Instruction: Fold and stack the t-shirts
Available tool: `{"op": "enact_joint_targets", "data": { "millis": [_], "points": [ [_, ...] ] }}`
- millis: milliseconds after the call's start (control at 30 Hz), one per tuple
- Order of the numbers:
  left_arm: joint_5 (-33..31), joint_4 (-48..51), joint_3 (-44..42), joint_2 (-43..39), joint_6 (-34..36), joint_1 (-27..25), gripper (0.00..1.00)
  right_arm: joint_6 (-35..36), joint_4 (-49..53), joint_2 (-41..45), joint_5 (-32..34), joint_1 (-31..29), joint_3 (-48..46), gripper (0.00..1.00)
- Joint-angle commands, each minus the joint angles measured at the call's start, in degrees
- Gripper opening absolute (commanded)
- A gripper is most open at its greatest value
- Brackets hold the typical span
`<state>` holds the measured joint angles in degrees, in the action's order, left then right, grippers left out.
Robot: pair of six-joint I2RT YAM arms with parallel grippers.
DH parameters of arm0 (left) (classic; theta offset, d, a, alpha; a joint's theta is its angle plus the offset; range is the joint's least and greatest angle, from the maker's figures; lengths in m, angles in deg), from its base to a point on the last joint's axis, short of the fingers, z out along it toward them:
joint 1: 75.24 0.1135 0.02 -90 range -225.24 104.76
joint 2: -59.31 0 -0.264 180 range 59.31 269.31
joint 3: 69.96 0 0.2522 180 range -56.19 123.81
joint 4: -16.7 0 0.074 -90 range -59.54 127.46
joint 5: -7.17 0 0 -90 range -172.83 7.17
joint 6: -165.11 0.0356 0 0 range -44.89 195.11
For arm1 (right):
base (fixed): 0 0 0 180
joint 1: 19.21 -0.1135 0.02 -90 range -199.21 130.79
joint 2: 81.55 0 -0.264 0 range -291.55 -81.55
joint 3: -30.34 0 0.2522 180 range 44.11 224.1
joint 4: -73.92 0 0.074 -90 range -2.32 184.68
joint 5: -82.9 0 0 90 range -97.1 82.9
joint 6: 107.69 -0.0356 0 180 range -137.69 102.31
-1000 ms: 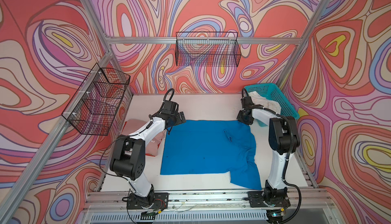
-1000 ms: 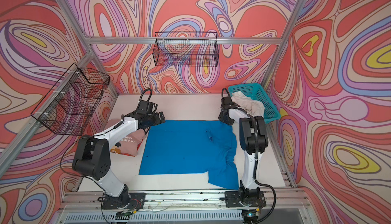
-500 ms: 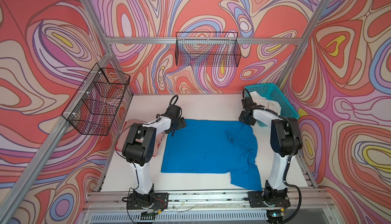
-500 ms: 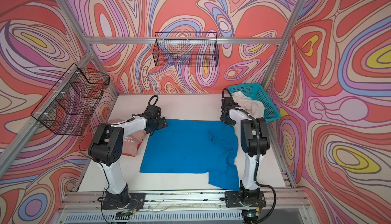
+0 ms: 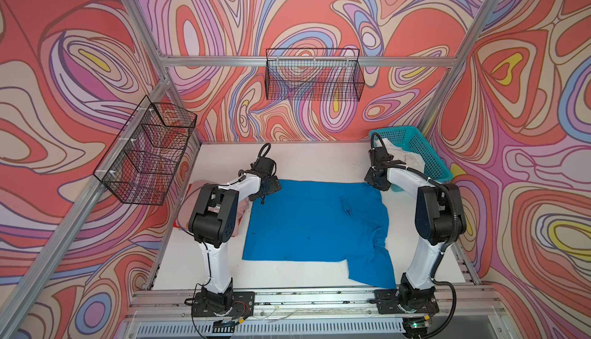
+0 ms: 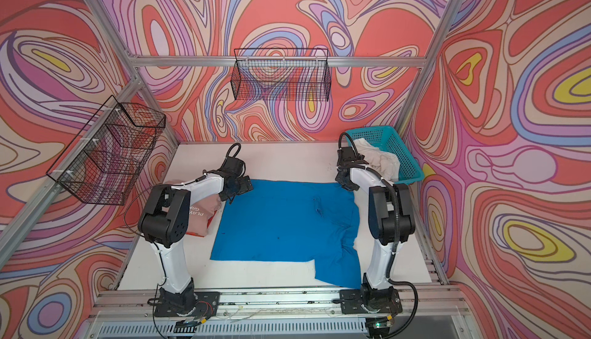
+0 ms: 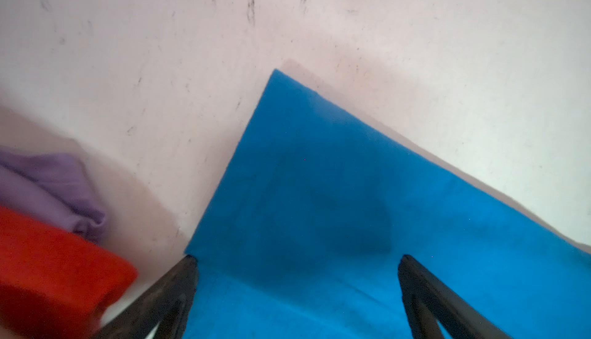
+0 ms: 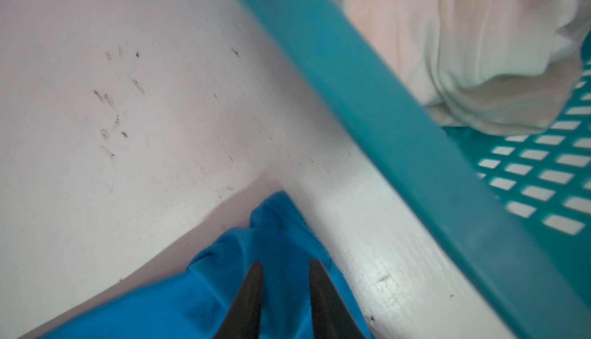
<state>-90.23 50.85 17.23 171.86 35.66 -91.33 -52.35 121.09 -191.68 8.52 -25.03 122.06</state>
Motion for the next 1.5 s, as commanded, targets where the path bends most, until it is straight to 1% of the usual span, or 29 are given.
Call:
{"op": "enact_joint_targets", "data": {
  "millis": [0,67,200,267,400,567,633,733,867,900,1000,1100,1200,1300,1367,1467],
  "points": [
    [-1.0,5.8,-0.2,2.3,-2.5,1.6,1.00,-0.3,-1.0,0.3,-0.5,1.0,-1.1,0.26],
    [-1.6,6.6,-0.3,2.3,-2.8,1.8,1.00,0.5,-2.6,0.1,-2.8,1.5,-1.1,0.28],
    [-2.4,7.0,-1.1,1.7,-3.3,2.2,1.00,2.1,-5.9,0.9,-7.0,1.5,-0.4,0.42],
    [-2.4,7.3,-1.2,1.6,-3.3,2.6,1.00,1.7,-6.6,0.2,-8.8,1.6,-0.2,0.47],
    [-2.4,7.7,-1.4,1.4,-3.1,2.9,1.00,1.2,-5.8,-3.0,-10.3,1.6,1.4,0.48],
    [-2.5,7.9,-2.1,0.9,-3.5,3.1,1.00,0.5,-5.5,-5.8,-9.1,1.8,2.2,0.45],
    [-2.4,7.6,-2.5,0.6,-3.7,3.3,1.00,0.4,-5.7,-6.6,-9.8,1.9,2.5,0.43],
    [-2.3,7.6,-2.6,0.5,-3.9,3.4,1.00,-0.1,-5.9,-7.4,-9.4,2.0,2.6,0.35],
    [-2.2,7.6,-2.8,0.4,-4.1,3.5,1.00,-0.9,-5.6,-6.3,-7.9,2.1,2.3,0.16],
    [-2.3,7.6,-2.9,0.4,-4.1,3.5,1.00,-1.1,-5.9,-5.5,-7.5,2.1,1.7,0.13],
    [-2.3,7.5,-2.8,0.4,-4.2,3.5,1.00,-1.5,-6.1,-3.6,-8.3,2.2,0.7,0.06],
    [-2.2,7.8,-2.9,0.3,-4.5,3.7,1.00,-1.5,-5.8,-2.2,-9.3,2.3,0.1,0.05],
    [-2.0,7.5,-3.5,0.0,-5.4,4.1,1.00,-1.7,-5.9,0.3,-9.7,2.2,-1.4,0.10],
    [-1.4,7.2,-4.1,-0.3,-6.4,4.8,1.00,-2.0,-7.2,3.8,-10.6,2.2,-3.7,0.27],
    [-0.6,6.9,-4.7,-0.6,-7.2,5.5,1.00,-2.2,-8.3,5.4,-12.4,2.2,-5.3,0.33],
    [-0.1,6.8,-5.0,-0.7,-7.6,5.9,1.00,-2.8,-10.4,6.7,-14.1,2.2,-7.6,0.39]
  ]
}}
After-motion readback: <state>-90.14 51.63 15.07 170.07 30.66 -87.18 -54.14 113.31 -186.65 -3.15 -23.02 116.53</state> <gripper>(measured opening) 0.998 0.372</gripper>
